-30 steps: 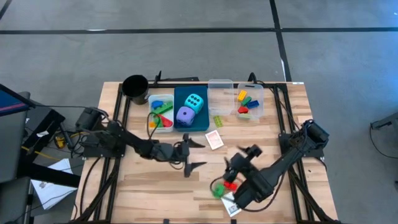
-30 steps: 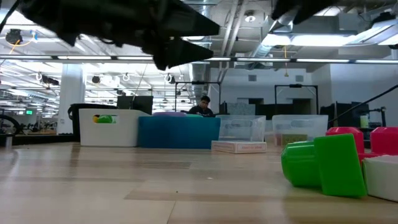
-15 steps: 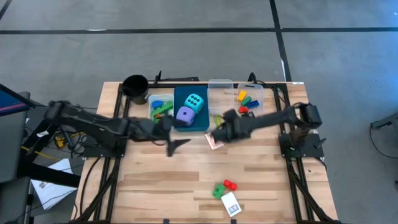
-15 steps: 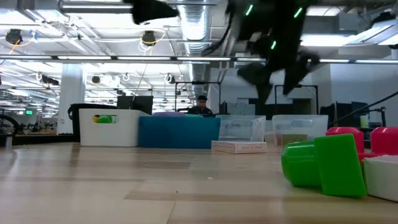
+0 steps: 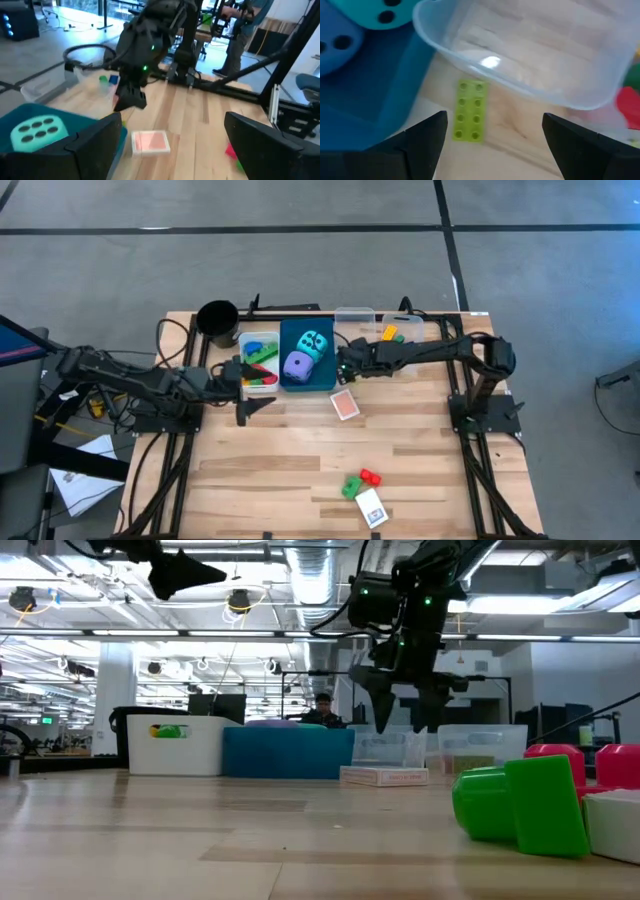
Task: Pick & Place Toys
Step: Put the small light green game piece into the right transparent bin
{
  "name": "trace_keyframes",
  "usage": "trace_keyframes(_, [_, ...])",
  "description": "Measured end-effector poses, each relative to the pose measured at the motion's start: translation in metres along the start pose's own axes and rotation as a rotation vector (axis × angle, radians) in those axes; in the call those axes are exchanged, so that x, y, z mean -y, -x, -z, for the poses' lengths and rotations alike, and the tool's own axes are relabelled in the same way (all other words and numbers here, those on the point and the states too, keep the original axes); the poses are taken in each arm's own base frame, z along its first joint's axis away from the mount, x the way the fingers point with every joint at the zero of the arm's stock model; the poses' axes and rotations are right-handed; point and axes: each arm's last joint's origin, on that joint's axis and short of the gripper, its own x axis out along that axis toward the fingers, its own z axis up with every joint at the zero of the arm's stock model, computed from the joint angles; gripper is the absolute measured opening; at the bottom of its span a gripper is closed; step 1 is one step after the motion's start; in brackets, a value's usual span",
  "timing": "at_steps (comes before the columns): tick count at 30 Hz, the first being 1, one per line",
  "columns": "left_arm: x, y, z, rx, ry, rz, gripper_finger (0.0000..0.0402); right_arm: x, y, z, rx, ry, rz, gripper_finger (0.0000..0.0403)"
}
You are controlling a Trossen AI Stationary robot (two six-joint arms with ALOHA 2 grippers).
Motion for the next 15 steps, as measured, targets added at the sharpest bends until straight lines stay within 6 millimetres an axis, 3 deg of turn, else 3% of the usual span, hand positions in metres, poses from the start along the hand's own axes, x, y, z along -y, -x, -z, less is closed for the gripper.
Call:
trace_keyframes(7, [-0.003,0.007,0.0,0.03,0.014,0.011,0.0346,-0.007,-0.002,-0.006,-0.003,0.01,-0.123,0.0321])
trace_keyframes(15, [-0.003,0.006,0.001,0.024,0.011,0.01,0.0346,0.001,-0.013,-0.001,-0.03,-0.002,-0.106,0.0321])
